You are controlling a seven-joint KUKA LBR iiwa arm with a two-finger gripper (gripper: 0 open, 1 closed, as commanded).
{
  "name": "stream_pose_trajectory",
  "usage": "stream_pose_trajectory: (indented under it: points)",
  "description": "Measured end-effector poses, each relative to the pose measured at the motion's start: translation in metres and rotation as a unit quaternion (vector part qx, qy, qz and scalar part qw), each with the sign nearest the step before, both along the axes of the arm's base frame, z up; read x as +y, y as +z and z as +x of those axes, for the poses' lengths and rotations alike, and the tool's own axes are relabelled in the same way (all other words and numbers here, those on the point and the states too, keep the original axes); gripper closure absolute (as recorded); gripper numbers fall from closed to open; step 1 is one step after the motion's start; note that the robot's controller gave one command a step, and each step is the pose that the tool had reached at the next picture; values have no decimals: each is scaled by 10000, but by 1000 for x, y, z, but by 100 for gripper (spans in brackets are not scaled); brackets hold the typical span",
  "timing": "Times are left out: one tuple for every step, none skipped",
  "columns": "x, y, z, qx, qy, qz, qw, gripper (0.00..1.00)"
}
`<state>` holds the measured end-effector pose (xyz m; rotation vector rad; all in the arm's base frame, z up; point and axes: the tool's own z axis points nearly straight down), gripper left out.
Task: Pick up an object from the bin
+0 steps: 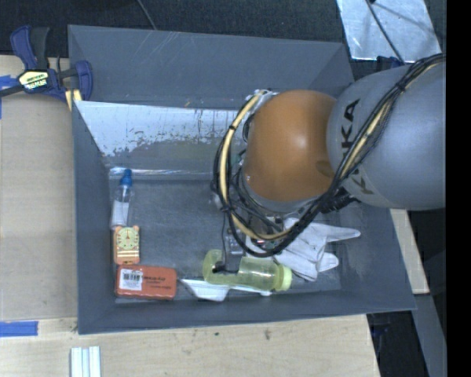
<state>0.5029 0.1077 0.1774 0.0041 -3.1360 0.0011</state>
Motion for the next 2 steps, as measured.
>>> stream_pose_trajectory:
  points:
    - [0, 4, 2, -40, -13, 8, 10000, 0]
    - [-38, -39, -5, -80, -176, 20, 9998, 0]
